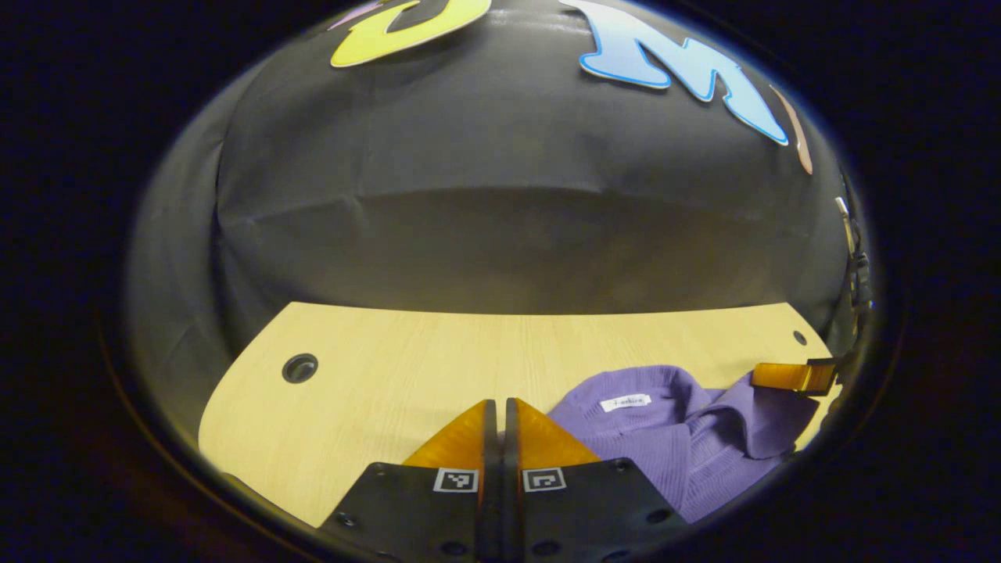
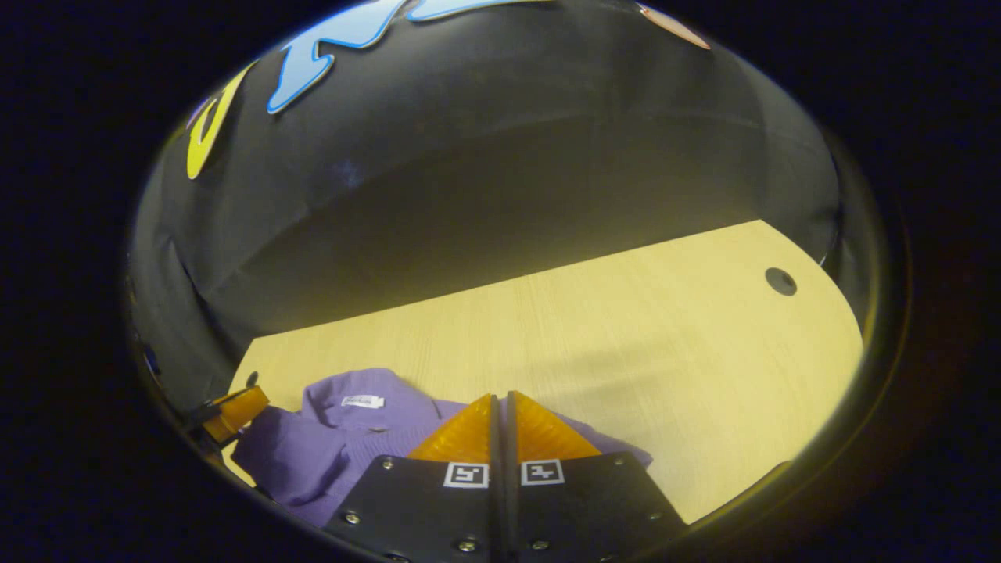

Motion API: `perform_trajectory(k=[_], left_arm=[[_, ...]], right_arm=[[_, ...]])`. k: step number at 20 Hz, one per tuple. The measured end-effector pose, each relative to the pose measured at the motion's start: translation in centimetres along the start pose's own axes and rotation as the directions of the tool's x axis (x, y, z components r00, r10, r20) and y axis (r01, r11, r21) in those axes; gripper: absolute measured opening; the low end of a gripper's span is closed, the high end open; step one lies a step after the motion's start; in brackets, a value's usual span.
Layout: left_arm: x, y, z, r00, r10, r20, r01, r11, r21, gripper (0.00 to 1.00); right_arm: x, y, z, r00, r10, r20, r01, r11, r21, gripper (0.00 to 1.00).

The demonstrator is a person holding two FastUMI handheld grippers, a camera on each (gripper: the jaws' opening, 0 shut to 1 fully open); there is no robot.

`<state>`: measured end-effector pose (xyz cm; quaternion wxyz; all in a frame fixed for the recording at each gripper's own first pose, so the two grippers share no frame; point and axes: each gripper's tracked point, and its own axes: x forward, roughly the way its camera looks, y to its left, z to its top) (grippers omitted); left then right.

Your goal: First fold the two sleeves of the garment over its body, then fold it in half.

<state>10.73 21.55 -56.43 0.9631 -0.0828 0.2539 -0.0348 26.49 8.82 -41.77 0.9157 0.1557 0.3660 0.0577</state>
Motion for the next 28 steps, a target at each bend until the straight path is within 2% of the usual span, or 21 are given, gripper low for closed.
perform_trajectory(k=[4, 5, 6, 8, 11, 13, 14, 15, 22, 24, 26, 28], left_arm=[[-0.4, 0.5, 1.0, 0.999, 0.023, 0.041, -0.021, 0.999, -0.034, 0.06], [-0.7, 0.3, 1.6, 0.998, 0.019, 0.06, -0.017, 0.999, -0.039, 0.06], [-1.0, 0.0, 2.1, 0.997, 0.014, 0.071, -0.011, 0.999, -0.038, 0.06], [-1.5, -0.7, 2.3, 0.998, 0.001, 0.07, 0.001, 1.0, -0.027, 0.06], [-2.6, -1.6, 2.8, 0.998, -0.013, 0.057, 0.014, 1.0, -0.019, 0.06], [-3.9, -2.0, 3.5, 0.997, -0.016, 0.07, 0.018, 1.0, -0.025, 0.06], [-4.8, -2.1, 3.9, 0.997, -0.018, 0.08, 0.02, 0.999, -0.025, 0.06], [-5.7, -2.1, 4.4, 0.996, -0.017, 0.091, 0.019, 1.0, -0.02, 0.06], [-15.8, -3.1, 8.0, 0.981, -0.044, 0.187, 0.051, 0.998, -0.033, 0.07], [-18.9, -3.2, 9.3, 0.973, -0.046, 0.228, 0.052, 0.998, -0.022, 0.22], [-22.1, -3.5, 10.2, 0.965, -0.056, 0.257, 0.058, 0.998, -0.002, 0.24], [-25.2, -4.1, 11.2, 0.957, -0.067, 0.281, 0.064, 0.998, 0.019, 0.43]], right_arm=[[0.1, -0.1, 0.1, 1.0, -0.004, 0.01, 0.004, 1.0, -0.012, 0.01], [0.0, 0.0, 0.2, 1.0, 0.0, 0.01, 0.0, 1.0, -0.007, 0.06], [-0.1, -0.1, 0.2, 1.0, -0.003, 0.005, 0.003, 1.0, -0.003, 0.02], [-0.7, 0.0, 0.3, 1.0, -0.003, 0.0, 0.003, 1.0, -0.007, 0.11], [-2.2, 0.6, 1.2, 1.0, 0.001, 0.029, 0.0, 0.999, -0.038, 0.42], [-3.8, 1.3, 2.3, 0.998, 0.011, 0.059, -0.008, 0.998, -0.063, 0.44], [-4.7, 1.6, 2.8, 0.997, 0.014, 0.076, -0.008, 0.997, -0.077, 0.38], [-5.9, 2.0, 3.3, 0.995, 0.018, 0.094, -0.01, 0.996, -0.09, 0.44], [-15.3, 5.2, 5.5, 0.975, 0.06, 0.216, -0.027, 0.988, -0.152, 0.44], [-18.2, 6.0, 5.9, 0.964, 0.071, 0.256, -0.023, 0.982, -0.186, 0.44], [-21.1, 7.0, 6.1, 0.955, 0.083, 0.286, -0.021, 0.977, -0.213, 0.44], [-23.8, 7.5, 6.3, 0.945, 0.092, 0.314, -0.02, 0.974, -0.226, 0.43]])
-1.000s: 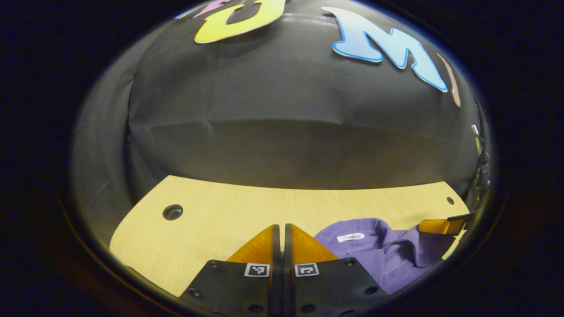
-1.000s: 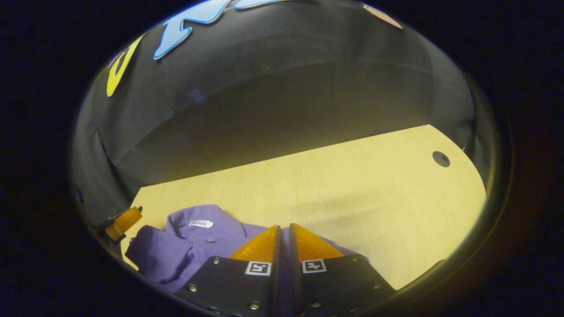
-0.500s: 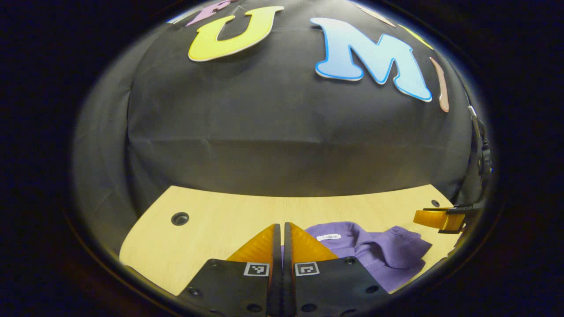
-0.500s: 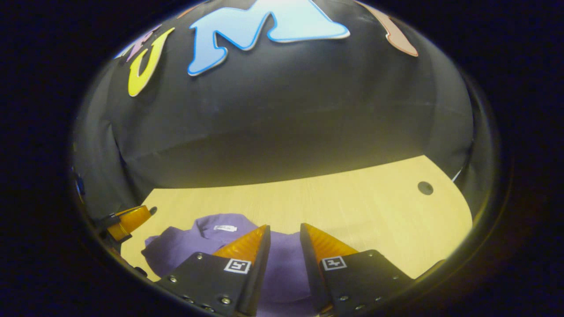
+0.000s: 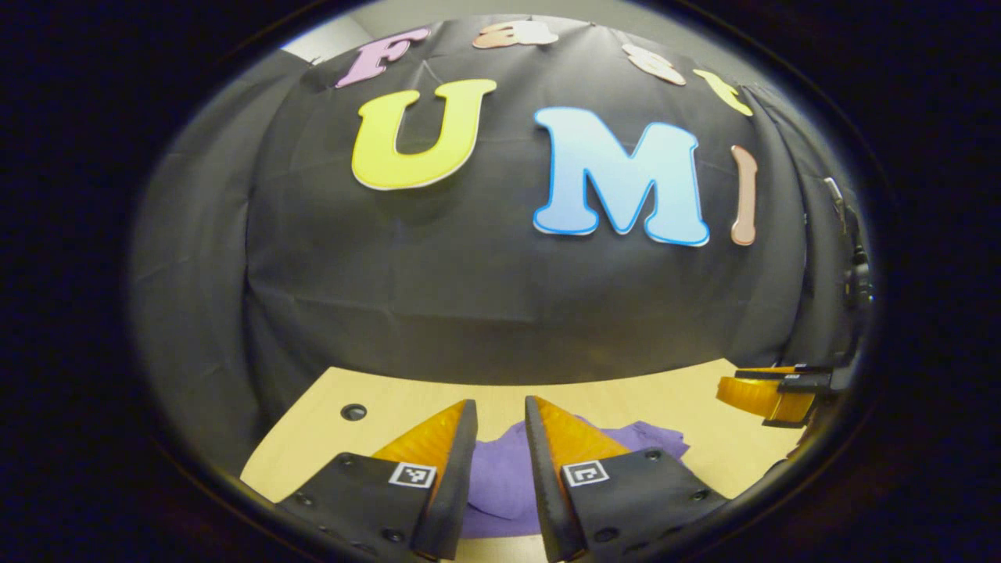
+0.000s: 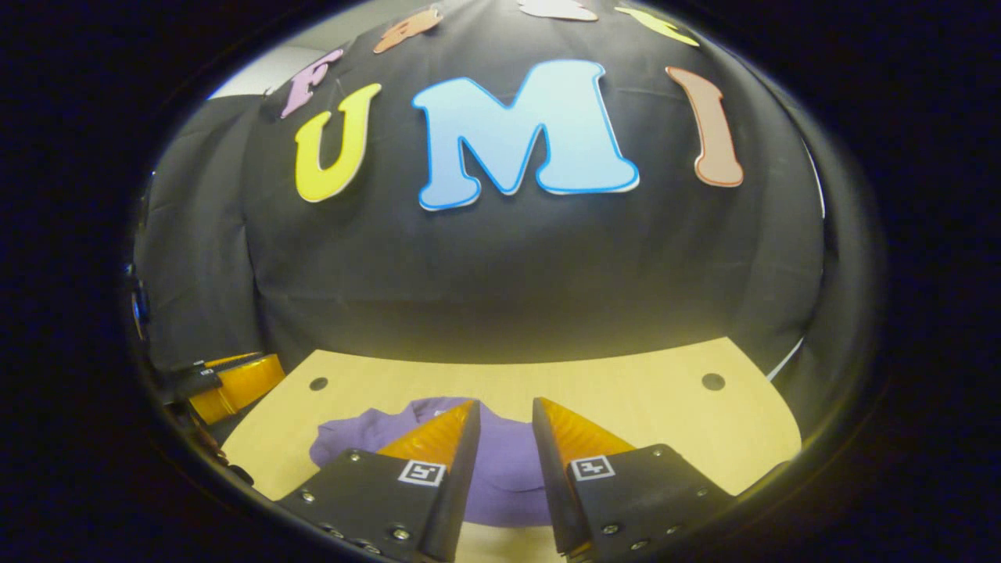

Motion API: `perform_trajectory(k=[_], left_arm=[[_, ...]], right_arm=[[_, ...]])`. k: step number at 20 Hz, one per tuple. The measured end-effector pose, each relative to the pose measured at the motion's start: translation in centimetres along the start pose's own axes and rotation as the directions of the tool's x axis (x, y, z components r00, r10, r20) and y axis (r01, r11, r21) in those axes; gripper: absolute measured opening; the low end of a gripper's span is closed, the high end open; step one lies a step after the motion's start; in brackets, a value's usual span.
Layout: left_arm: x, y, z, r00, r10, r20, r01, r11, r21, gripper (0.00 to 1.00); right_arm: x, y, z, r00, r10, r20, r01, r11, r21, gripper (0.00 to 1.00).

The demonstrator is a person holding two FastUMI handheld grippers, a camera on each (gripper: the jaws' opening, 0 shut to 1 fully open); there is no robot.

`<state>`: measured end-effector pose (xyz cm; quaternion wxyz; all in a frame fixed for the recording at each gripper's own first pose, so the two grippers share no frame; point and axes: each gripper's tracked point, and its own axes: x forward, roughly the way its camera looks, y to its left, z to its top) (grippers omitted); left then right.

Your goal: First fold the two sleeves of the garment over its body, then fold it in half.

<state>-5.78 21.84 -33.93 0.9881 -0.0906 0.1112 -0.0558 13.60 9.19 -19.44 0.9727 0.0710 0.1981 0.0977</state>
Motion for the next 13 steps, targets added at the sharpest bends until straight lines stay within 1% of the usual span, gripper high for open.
perform_trajectory(k=[1, 4, 8, 12, 13], left_arm=[[-1.4, -0.2, 0.9, 1.0, -0.004, 0.013, 0.004, 1.0, 0.009, 0.48], [-5.6, -0.7, 3.2, 0.999, -0.009, 0.053, 0.007, 0.999, 0.034, 0.82], [-11.5, -1.4, 5.3, 0.996, -0.014, 0.093, 0.01, 0.999, 0.037, 0.84], [-16.5, -1.5, 6.2, 0.994, -0.006, 0.113, 0.004, 1.0, 0.017, 0.84], [-17.8, -1.4, 6.3, 0.993, 0.001, 0.117, -0.003, 1.0, 0.017, 0.84]], right_arm=[[-1.3, 0.2, 0.7, 1.0, -0.001, 0.017, 0.002, 1.0, -0.004, 0.44], [-5.1, 1.2, 2.7, 0.998, 0.006, 0.063, -0.007, 1.0, 0.012, 0.44], [-10.2, 1.8, 4.3, 0.994, 0.0, 0.112, -0.003, 1.0, 0.024, 0.43], [-14.7, 2.2, 4.8, 0.99, -0.001, 0.14, -0.001, 1.0, 0.016, 0.43], [-15.7, 2.2, 4.8, 0.989, -0.004, 0.148, 0.002, 1.0, 0.012, 0.37]])
